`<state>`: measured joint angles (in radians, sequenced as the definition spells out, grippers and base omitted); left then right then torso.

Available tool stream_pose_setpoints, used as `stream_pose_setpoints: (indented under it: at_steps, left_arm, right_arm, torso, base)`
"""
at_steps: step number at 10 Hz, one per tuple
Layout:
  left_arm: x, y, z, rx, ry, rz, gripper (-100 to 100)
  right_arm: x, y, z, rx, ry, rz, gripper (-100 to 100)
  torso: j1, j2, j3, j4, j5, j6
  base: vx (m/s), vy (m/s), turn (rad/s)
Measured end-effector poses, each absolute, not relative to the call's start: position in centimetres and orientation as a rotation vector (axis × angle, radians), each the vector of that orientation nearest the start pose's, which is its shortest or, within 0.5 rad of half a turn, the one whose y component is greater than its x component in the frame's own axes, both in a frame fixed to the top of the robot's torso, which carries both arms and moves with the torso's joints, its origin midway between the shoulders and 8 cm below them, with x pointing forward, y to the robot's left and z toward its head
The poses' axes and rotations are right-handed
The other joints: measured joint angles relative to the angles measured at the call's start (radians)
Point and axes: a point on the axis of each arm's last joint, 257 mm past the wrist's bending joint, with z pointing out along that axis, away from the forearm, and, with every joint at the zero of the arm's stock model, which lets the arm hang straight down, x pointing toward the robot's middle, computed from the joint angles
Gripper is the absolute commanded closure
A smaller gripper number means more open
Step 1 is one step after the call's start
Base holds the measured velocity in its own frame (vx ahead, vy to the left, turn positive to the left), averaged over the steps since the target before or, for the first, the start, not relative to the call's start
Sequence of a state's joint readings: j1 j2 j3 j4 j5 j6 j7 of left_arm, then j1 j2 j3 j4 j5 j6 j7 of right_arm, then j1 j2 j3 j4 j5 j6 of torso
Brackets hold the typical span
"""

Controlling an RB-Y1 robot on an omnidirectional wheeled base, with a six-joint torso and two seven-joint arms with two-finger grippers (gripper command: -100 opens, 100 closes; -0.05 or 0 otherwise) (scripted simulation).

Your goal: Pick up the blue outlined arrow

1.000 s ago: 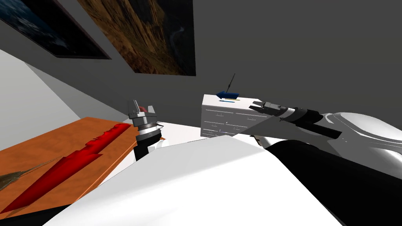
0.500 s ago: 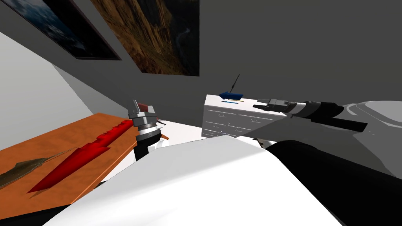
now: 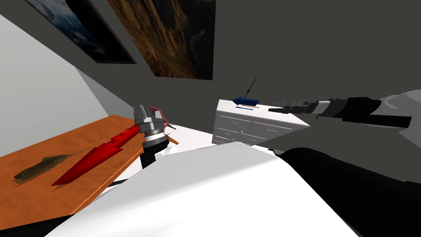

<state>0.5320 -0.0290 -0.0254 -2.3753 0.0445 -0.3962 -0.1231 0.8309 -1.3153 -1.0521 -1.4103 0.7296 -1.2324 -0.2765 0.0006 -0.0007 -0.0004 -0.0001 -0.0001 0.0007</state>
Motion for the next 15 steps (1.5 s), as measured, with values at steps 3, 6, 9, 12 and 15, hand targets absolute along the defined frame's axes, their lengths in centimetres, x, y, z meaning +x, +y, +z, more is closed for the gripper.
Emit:
stream_pose_setpoints:
  at_steps: [3,6,9,12,15]
  left_arm:
    - [34.0,28.2,3.7,-0.691,0.621,-1.223,0]
    - [34.0,28.2,3.7,-0.691,0.621,-1.223,0]
    - [34.0,28.2,3.7,-0.691,0.621,-1.223,0]
    - [34.0,28.2,3.7,-0.691,0.621,-1.224,0]
    - [34.0,28.2,3.7,-0.691,0.621,-1.224,0]
  right_arm:
    - [31.1,-57.1,2.8,-0.679,1.979,0.074,-100]
    - [31.9,-57.9,3.5,-0.732,2.037,0.025,-100]
    - [32.6,-58.6,4.3,-0.783,2.1,-0.023,-100]
    - [33.1,-59.9,4.8,-0.831,2.181,-0.081,-100]
    - [34.2,-59.9,5.3,-0.884,2.235,-0.115,-100]
  torso:
    - [0.0,0.0,0.0,0.0,0.0,0.0]
    - [0.0,0.0,0.0,0.0,0.0,0.0]
    - [0.0,0.0,0.0,0.0,0.0,0.0]
    - [0.0,0.0,0.0,0.0,0.0,0.0]
    - [0.0,0.0,0.0,0.0,0.0,0.0]
  base:
    - [0.0,0.001,0.082]
    - [-0.002,0.002,0.142]
    - [-0.001,0.0,0.074]
    - [-0.004,-0.002,0.099]
    - [-0.002,0.0,0.081]
